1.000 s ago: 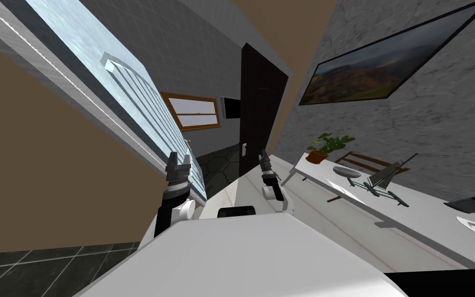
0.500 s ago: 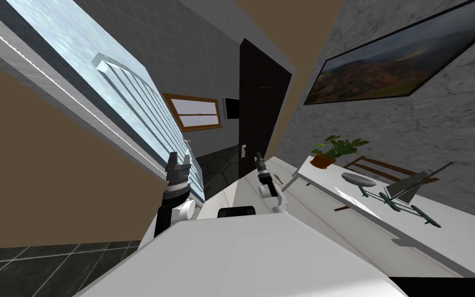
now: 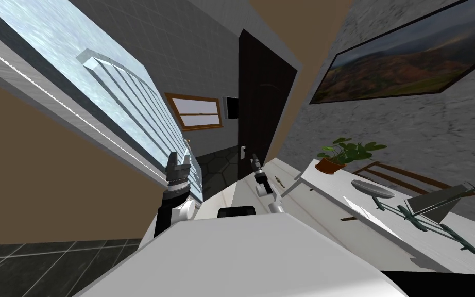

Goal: Push the door open

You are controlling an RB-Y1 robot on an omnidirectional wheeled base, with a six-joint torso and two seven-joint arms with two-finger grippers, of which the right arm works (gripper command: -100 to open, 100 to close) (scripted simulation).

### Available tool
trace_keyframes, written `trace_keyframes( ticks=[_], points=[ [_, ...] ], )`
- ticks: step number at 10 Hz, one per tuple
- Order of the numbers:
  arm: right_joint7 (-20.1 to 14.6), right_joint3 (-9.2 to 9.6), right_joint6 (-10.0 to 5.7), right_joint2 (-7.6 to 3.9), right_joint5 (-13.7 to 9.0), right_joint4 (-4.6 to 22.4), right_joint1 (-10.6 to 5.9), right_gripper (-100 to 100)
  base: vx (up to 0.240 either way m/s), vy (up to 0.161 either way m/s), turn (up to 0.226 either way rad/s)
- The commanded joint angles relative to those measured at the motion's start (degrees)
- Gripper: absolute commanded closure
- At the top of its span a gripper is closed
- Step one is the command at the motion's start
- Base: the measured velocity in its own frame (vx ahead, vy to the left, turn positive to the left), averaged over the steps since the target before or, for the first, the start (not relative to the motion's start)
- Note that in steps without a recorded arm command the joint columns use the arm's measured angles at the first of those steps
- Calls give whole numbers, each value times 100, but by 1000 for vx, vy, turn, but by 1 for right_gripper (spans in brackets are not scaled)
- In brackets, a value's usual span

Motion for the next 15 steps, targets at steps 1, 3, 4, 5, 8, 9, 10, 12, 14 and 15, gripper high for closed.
trace_keyframes(
  ticks=[1, 3, 4, 5, 8, 9, 10, 12, 14, 15],
  points=[
    [-24, 80, 83, 16, -1, 190, -120, -100, 60, -142, 82],
    [-62, 159, 126, 25, -10, 498, -286, -100, 60, -122, 81],
    [-81, 199, 148, 29, -15, 640, -368, -100, 65, -106, 74],
    [-99, 237, 168, 37, -20, 797, -446, -100, 65, -108, 67],
    [-153, 350, 228, 63, -34, 1231, -680, -100, 64, -115, 74],
    [-169, 384, 247, 76, -38, 1362, -750, -100, 47, -136, 61],
    [-185, 418, 265, 88, -42, 1493, -820, -100, 44, -133, 68],
    [-218, 486, 301, 113, -50, 1755, -961, -100, 58, -113, 65],
    [-246, 545, 333, 142, -58, 1981, -1082, -100, 46, -105, 60],
    [-260, 574, 349, 156, -61, 2094, -1143, -100, 40, -116, 71]
  ],
)
